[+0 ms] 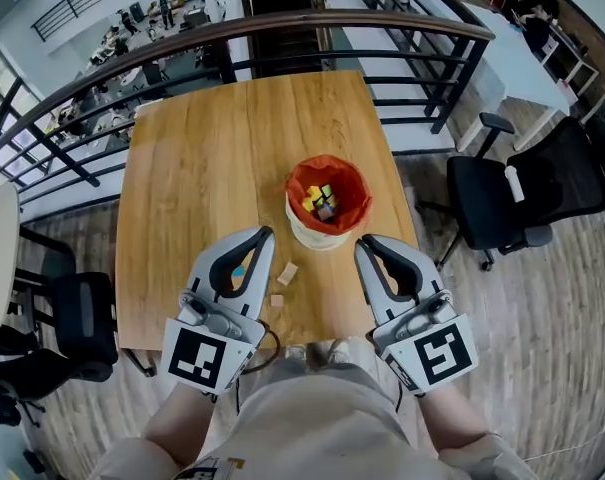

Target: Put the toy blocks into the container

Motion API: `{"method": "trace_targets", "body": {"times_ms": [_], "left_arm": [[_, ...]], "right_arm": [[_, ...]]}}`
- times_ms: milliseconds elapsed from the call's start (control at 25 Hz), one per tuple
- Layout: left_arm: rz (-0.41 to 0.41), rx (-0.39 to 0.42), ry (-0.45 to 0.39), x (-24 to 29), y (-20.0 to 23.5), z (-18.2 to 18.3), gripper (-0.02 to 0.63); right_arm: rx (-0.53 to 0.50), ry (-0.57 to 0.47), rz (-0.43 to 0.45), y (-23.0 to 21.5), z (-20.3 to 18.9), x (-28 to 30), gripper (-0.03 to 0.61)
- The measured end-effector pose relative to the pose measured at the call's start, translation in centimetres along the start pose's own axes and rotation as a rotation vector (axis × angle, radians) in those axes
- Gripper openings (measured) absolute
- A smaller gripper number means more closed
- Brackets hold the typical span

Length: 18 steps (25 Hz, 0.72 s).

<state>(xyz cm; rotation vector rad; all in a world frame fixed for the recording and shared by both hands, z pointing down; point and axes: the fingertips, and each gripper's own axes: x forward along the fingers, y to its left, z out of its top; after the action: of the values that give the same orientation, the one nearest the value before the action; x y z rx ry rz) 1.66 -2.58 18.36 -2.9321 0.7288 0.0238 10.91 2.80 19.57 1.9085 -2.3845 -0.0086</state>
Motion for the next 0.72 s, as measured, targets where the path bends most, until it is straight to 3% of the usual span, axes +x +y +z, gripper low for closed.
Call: {"method": "trace_targets", "body": {"times_ms": [160,480,720], "left_arm": [[-0.003,0.005,0.04,-1.3,-1.4,-1.5,0.012],[0.012,-0.062,0.067,-3.2,-1.5,-3.5,0.012],[0.017,-0.084,0.083,-3.5,-1.7,-3.7,0.012]], "right_arm": [[0.009,0.021,0.025,1.4,-0.8,-0.9,0.034],[0.007,0.063,0.063,2.9,-2.6,-1.7,0.034],[0.015,0.087,0.045,3.0,-3.1,-1.8,0.034]]}}
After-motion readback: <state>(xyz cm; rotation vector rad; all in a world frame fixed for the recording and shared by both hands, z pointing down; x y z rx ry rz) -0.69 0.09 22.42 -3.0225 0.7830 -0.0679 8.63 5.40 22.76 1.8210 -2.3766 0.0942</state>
